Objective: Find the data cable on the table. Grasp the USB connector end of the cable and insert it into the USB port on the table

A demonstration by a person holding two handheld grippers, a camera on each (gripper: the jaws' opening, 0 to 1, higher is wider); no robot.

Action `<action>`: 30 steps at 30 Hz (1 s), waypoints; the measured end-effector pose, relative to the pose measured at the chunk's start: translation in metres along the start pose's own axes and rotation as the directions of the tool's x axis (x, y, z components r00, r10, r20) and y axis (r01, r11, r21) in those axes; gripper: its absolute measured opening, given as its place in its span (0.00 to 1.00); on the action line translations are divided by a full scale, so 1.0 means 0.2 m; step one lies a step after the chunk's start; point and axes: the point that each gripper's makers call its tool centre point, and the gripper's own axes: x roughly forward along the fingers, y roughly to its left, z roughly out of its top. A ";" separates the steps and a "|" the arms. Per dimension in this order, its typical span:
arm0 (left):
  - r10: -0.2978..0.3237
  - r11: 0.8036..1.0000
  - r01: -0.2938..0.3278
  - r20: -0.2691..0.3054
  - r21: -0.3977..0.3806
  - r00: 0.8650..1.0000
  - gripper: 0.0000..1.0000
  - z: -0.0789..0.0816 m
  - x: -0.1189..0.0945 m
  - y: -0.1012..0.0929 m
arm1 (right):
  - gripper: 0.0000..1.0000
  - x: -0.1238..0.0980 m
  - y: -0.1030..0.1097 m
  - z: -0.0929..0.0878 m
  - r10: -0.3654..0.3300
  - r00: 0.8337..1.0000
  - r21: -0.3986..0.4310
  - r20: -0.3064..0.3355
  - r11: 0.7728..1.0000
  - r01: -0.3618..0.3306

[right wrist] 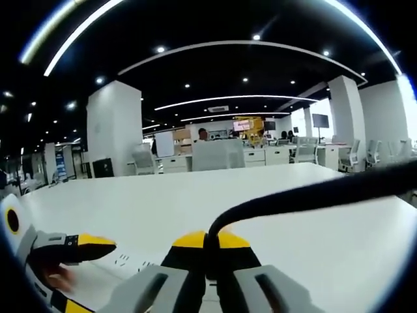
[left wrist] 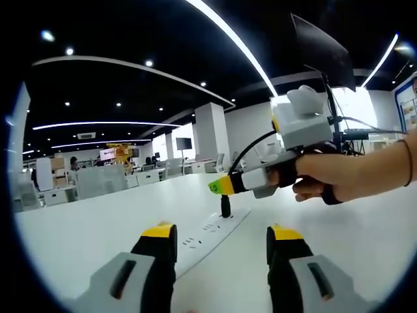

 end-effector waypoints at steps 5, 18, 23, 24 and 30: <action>0.000 1.000 0.000 -0.005 0.003 1.000 0.55 -0.01 0.00 0.00 | 0.06 0.00 0.00 0.00 -0.001 1.000 -0.018 0.006 1.000 0.001; 0.000 1.000 0.000 -0.011 0.007 1.000 0.55 -0.01 0.00 0.00 | 0.14 -0.02 0.01 -0.02 -0.011 1.000 -0.017 -0.014 1.000 0.011; 0.001 1.000 -0.001 -0.009 0.005 1.000 0.55 -0.01 0.00 0.00 | 0.20 -0.03 -0.01 0.00 -0.020 1.000 -0.024 0.008 1.000 0.020; 0.001 1.000 -0.001 -0.008 0.005 1.000 0.55 -0.01 0.00 0.00 | 0.22 -0.03 -0.01 0.00 -0.020 1.000 -0.023 0.009 1.000 0.020; 0.005 1.000 -0.005 -0.007 0.003 1.000 0.56 0.00 0.00 0.01 | 0.23 -0.05 -0.01 0.01 -0.019 1.000 -0.015 0.017 1.000 0.019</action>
